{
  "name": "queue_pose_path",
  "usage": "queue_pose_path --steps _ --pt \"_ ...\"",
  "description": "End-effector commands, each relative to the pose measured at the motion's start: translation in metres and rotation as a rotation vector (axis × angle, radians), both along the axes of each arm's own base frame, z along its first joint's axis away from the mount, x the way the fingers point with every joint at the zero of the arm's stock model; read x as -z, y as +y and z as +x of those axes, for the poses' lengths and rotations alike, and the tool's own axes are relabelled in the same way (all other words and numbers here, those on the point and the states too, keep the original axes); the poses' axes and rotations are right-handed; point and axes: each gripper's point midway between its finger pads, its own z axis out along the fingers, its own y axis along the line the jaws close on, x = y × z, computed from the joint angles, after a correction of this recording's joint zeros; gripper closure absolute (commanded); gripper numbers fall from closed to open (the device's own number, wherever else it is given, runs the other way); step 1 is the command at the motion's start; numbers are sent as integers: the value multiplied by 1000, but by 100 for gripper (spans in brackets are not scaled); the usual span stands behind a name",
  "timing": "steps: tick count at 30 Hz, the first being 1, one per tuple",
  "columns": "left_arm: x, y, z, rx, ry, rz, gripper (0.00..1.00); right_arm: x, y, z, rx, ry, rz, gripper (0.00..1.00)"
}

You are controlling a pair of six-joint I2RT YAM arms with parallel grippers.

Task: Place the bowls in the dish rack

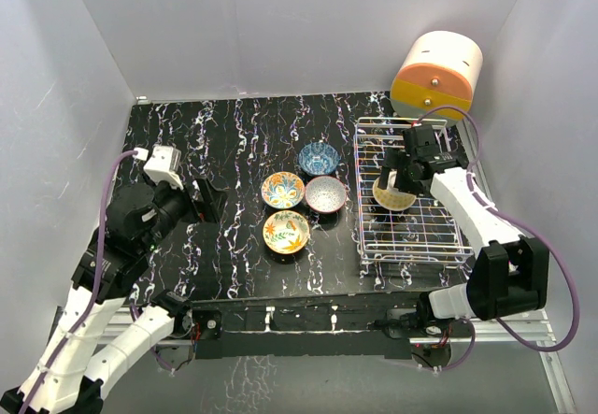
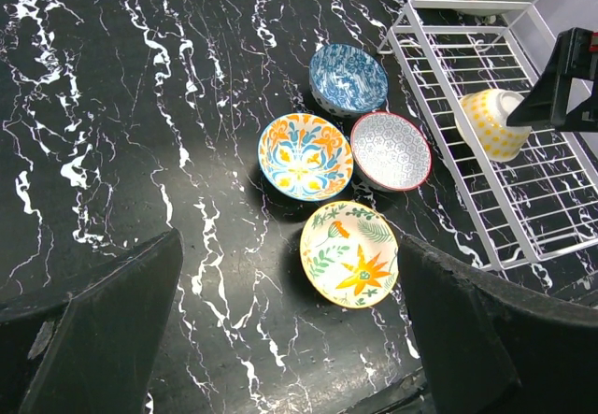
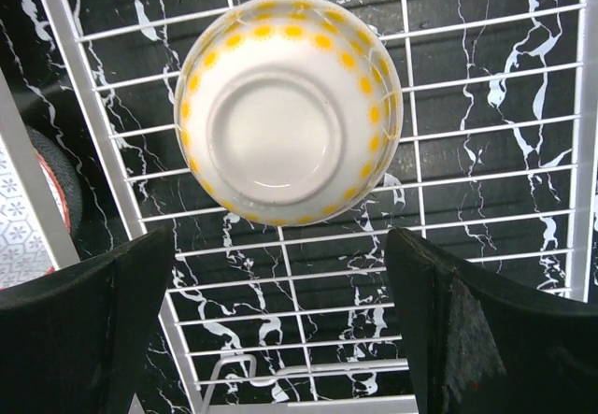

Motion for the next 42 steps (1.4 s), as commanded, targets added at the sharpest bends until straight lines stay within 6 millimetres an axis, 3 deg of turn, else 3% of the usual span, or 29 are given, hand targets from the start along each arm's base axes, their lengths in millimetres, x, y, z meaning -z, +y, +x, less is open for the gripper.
queue_pose_path --steps 1,5,16,22,31,37,42 --pt "-13 -3 1 19 -11 7 3 -22 -7 12 -7 -69 -81 1" --pt "-12 -8 6 28 13 14 3 -24 -11 17 -12 -60 -117 1" --pt "-10 -4 15 2 46 73 3 -26 19 50 -128 1 -28 8" --pt "-17 -2 21 -8 30 105 3 -12 9 48 -88 57 -74 8" --pt "0 -9 23 17 72 98 3 1 5 43 -59 74 -73 8" --pt "-1 -11 22 19 77 79 3 5 -11 46 -23 72 -85 8" --pt "-2 -12 23 18 82 82 3 13 -9 49 -37 69 -64 13"
